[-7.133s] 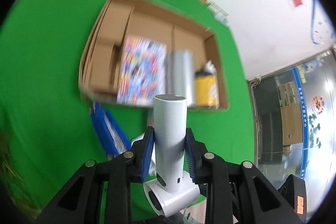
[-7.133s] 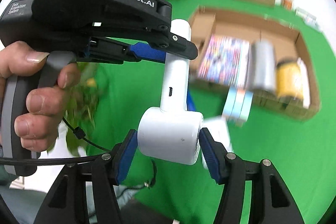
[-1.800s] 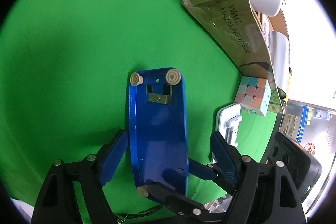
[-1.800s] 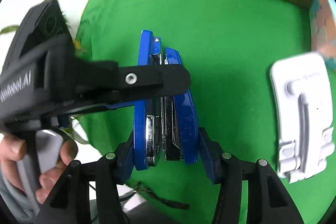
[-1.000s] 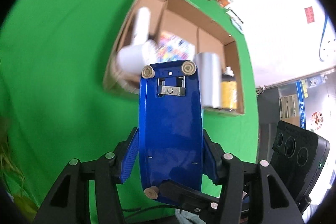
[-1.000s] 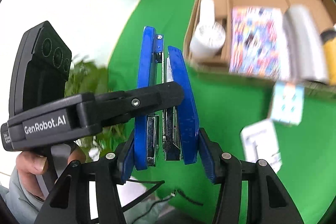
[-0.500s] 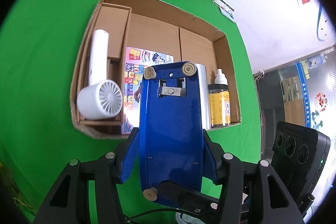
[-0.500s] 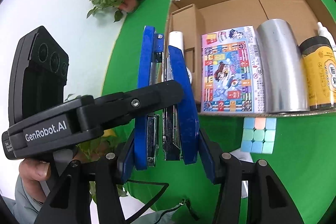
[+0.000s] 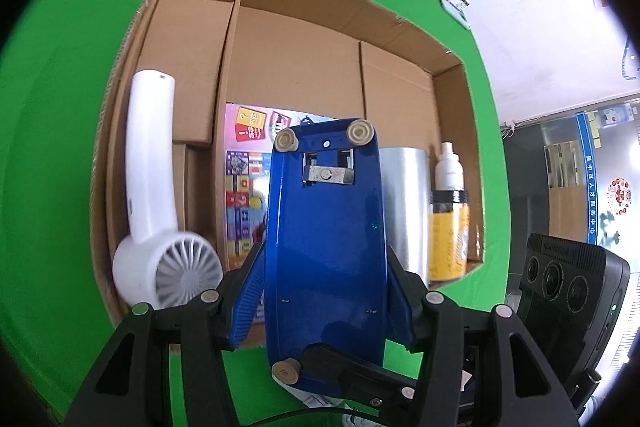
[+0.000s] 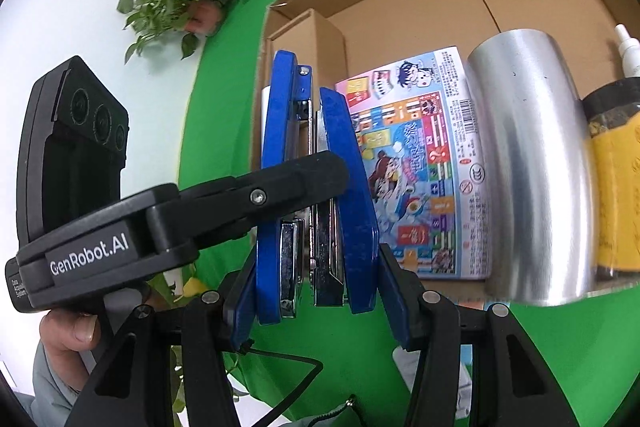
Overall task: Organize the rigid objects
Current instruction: 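Carry the blue stapler over the box with both tools, then lower the stapler into the box beside the board-game box, open both tools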
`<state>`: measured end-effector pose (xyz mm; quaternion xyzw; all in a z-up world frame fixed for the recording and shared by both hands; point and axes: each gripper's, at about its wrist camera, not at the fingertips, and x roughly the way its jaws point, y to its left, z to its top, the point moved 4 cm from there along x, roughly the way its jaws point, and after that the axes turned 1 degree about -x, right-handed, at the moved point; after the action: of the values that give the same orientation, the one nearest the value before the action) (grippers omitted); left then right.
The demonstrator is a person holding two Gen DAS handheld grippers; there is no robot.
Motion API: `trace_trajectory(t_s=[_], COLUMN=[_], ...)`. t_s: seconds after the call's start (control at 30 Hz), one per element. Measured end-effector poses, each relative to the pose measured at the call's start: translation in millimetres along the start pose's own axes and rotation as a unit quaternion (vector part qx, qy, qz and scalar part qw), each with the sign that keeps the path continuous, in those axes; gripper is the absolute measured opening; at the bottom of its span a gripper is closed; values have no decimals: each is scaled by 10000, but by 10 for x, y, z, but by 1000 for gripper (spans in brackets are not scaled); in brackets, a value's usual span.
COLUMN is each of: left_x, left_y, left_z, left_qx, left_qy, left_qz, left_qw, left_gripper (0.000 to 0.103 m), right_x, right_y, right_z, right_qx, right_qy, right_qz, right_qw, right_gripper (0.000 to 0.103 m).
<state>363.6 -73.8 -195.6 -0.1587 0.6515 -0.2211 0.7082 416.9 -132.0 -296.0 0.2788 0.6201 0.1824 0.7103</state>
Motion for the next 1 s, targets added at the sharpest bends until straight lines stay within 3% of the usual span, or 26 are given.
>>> trace_trajectory(t_s=[0.37,0.6,0.87,0.9,1.0], left_x=[360,422,430,387,191], left_y=[35,39,68,67,42], left_z=[176,155,72,74,98], left_qx=[29,203,31,18,149], left_qy=[372,496,683,591,264], left_qz=[-71,182,493,472,439], left_qw=[9993,9984,9964,9971,9986], left_gripper=[54,53,53,53,53], right_x=[242,416,464,476,485], right_y=[-328,-365,-330,-331,-263], right_z=[212,242,145,138,158], right_qx=[278,264,227,233,228], right_qy=[113,258,381,421,430], right_qz=[-174,-364,-474,-490,-267], right_qw=[9994,9987,9979,9976,9985], right_gripper=[51,50,51,52,68])
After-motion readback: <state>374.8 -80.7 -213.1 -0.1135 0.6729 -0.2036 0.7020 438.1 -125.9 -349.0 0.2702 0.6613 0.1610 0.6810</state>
